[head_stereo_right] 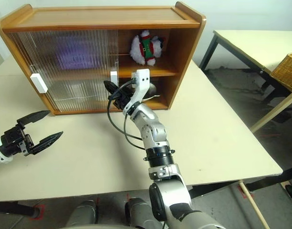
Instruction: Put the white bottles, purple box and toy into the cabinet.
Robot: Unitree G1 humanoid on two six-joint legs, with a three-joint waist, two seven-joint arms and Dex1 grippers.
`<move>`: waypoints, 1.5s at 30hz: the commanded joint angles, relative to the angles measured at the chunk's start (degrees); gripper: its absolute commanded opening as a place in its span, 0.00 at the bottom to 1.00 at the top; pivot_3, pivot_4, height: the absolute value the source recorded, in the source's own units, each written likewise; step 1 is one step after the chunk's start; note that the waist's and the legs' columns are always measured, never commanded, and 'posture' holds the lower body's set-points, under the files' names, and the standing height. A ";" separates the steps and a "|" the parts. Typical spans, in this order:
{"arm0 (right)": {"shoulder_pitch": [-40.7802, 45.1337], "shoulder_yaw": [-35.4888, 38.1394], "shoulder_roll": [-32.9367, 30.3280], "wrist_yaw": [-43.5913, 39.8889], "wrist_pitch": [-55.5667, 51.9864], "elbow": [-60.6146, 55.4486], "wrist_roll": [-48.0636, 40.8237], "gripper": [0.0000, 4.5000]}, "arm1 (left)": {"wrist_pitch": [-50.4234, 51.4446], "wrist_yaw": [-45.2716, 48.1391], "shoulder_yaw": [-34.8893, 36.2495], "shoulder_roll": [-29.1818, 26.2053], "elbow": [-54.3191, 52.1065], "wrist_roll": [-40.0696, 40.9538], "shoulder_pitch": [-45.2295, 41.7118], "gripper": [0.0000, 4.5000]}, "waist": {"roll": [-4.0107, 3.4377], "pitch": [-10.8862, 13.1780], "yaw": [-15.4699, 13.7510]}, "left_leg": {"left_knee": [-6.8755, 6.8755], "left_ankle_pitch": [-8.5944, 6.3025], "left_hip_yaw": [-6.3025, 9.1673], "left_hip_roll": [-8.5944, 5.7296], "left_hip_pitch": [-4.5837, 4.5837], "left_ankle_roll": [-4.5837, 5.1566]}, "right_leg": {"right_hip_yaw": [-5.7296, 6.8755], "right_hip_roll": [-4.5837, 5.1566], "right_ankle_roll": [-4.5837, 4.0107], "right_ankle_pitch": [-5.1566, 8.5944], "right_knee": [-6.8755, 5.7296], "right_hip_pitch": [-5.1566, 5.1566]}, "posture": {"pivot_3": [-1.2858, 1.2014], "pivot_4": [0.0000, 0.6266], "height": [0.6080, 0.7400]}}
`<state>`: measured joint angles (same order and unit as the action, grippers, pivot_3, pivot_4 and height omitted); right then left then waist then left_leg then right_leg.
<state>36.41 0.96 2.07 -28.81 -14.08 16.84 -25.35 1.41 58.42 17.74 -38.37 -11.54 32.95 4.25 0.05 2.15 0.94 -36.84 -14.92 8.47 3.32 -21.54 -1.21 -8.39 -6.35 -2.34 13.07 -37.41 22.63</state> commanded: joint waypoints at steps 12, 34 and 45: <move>2.91 2.72 -0.50 5.20 6.24 4.47 3.73 0.01 | 0.06 0.31 -1.58 0.11 -0.10 -0.71 -0.72 1.00 | -0.02 0.02 -0.06 | 0.00 -0.01 0.06 0.22 -0.09 -0.01 | -0.01 0.00 -0.05 -0.04 0.00 0.09 | 0.52 0.11 1.00; 0.01 5.82 -7.29 8.45 9.71 0.78 5.35 0.01 | 0.83 1.97 -2.63 -0.32 1.33 -0.81 -3.17 1.00 | -0.02 0.05 -0.29 | -0.05 0.00 0.39 0.02 -0.28 0.00 | -0.20 0.04 0.07 -0.35 0.01 0.32 | 0.51 0.10 1.00; -0.87 7.19 -10.34 9.13 11.13 1.35 5.63 0.01 | 0.14 3.40 -3.18 -0.32 3.49 -1.12 -4.68 1.00 | -0.02 0.04 -0.25 | -0.06 0.00 0.47 -0.05 -0.29 0.00 | -0.24 0.05 0.29 -0.41 0.02 0.35 | 0.50 0.09 1.00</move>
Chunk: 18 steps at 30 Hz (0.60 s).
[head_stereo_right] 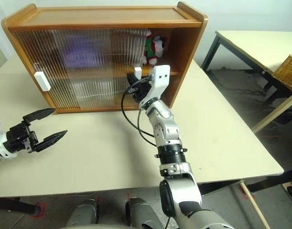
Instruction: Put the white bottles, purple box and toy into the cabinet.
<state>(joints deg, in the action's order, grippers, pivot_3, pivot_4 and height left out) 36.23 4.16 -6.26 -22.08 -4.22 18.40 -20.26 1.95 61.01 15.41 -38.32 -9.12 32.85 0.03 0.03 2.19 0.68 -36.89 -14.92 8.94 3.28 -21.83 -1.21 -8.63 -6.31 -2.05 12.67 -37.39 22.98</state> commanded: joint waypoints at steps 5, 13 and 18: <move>-0.85 5.24 -4.17 2.71 2.20 0.79 0.69 0.01 | -0.97 1.50 -1.09 -0.15 2.13 -1.22 -0.96 1.00 | 0.00 0.00 0.22 | -0.01 0.00 -0.01 -0.02 0.00 0.00 | -0.04 0.00 0.11 -0.03 0.04 0.01 | 0.50 0.09 1.00; -0.47 6.40 -5.52 2.94 3.46 2.54 1.10 0.01 | -1.16 2.11 -1.38 0.01 2.79 -1.46 -1.62 1.00 | -0.01 0.00 1.03 | 0.00 0.01 -0.02 -0.01 0.01 0.02 | -0.06 -0.01 0.32 -0.03 0.07 0.01 | 0.49 0.09 1.00; -0.31 7.08 -6.69 3.16 4.25 3.54 1.30 0.01 | -1.02 2.15 -1.24 -0.03 2.80 -1.44 -1.67 1.00 | -0.01 0.01 1.37 | 0.00 0.02 -0.02 -0.01 0.01 0.03 | -0.07 -0.01 0.37 -0.02 0.11 0.01 | 0.49 0.10 1.00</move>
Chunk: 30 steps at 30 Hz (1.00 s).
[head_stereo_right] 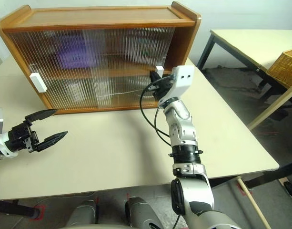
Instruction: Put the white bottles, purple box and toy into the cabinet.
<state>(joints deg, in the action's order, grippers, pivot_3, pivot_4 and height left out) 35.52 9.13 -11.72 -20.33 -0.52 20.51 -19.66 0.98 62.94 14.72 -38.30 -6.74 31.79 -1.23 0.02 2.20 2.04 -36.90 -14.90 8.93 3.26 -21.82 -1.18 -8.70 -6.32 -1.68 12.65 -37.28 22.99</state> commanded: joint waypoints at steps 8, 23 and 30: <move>1.45 3.71 -4.57 0.72 2.74 5.53 0.79 0.01 | 0.15 0.17 -0.44 -0.15 0.25 -0.35 -0.30 1.00 | -0.01 0.01 -0.05 | -0.03 0.00 -0.01 -0.04 -0.01 0.00 | -0.10 0.03 0.13 -0.04 0.08 -0.05 | 0.49 0.10 1.00; 0.61 4.60 -6.35 -0.51 3.05 5.48 0.04 0.01 | -0.39 0.90 -0.37 -0.06 0.74 -0.29 0.31 1.00 | -0.08 0.06 0.03 | -0.01 0.00 -0.03 -0.04 -0.02 0.01 | -0.14 0.03 0.18 -0.02 0.13 -0.03 | 0.49 0.09 1.00; -1.84 3.92 -6.93 -9.54 0.06 1.08 -4.47 0.14 | -0.81 1.43 0.49 -0.24 1.63 -0.18 0.48 1.00 | -0.08 0.06 0.26 | 0.01 0.00 -0.06 -0.02 -0.03 0.01 | -0.12 0.01 0.10 0.04 0.13 -0.01 | 0.49 0.08 1.00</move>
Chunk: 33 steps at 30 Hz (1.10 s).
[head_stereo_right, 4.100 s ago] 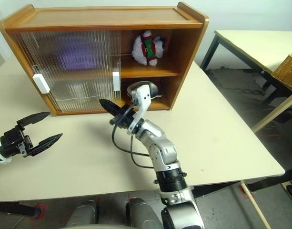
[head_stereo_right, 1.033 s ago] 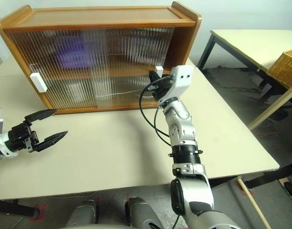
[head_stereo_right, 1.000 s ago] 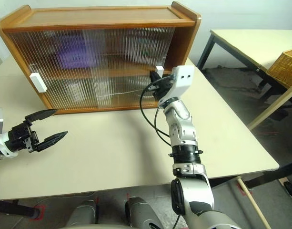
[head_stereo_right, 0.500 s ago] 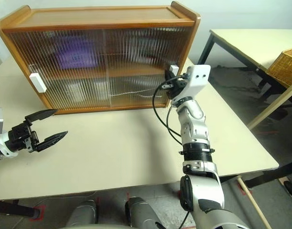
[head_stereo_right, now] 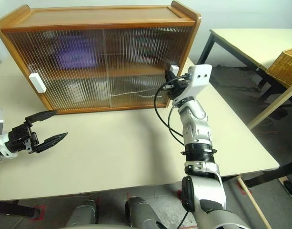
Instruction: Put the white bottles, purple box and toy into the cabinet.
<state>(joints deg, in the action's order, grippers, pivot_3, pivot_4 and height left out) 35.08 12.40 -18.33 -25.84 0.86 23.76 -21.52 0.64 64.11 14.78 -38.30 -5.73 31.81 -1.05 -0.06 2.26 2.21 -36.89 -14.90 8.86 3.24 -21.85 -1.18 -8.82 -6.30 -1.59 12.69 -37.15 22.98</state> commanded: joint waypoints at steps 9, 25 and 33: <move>-7.62 2.58 -2.53 -15.10 -3.66 -8.14 -9.63 0.88 | -0.14 0.42 1.11 -0.22 -1.06 0.80 3.77 1.00 | 0.01 -0.02 1.27 | 0.00 -0.02 -0.22 -0.08 -0.01 0.00 | 0.01 -0.04 0.14 -0.05 0.01 -0.06 | 0.47 0.08 1.00; -12.20 10.83 -14.22 -45.14 -4.17 11.25 -18.34 0.99 | -0.78 -6.59 8.63 4.98 -7.28 4.20 16.42 1.00 | 0.03 0.10 1.01 | -0.07 0.07 -0.44 -0.83 0.76 0.09 | -0.09 0.09 0.46 0.70 0.00 -1.07 | 0.51 0.10 1.00; -12.89 11.91 -16.99 -49.51 0.20 21.23 -14.71 0.99 | -0.41 -13.02 14.14 6.86 -7.80 4.00 21.40 1.00 | -0.29 0.42 0.55 | -0.02 -0.01 -0.41 -0.75 0.86 -0.05 | -0.10 0.08 0.33 0.82 -0.02 -1.14 | 0.51 0.11 1.00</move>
<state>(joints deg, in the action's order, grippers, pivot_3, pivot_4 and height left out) 22.60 23.73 -34.61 -74.91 -0.64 43.39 -37.65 0.24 52.79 28.01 -31.56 -14.65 37.44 20.45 -0.35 2.67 2.76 -36.89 -14.92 8.46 2.50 -20.98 -1.23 -8.90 -6.23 -1.27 13.53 -37.17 21.83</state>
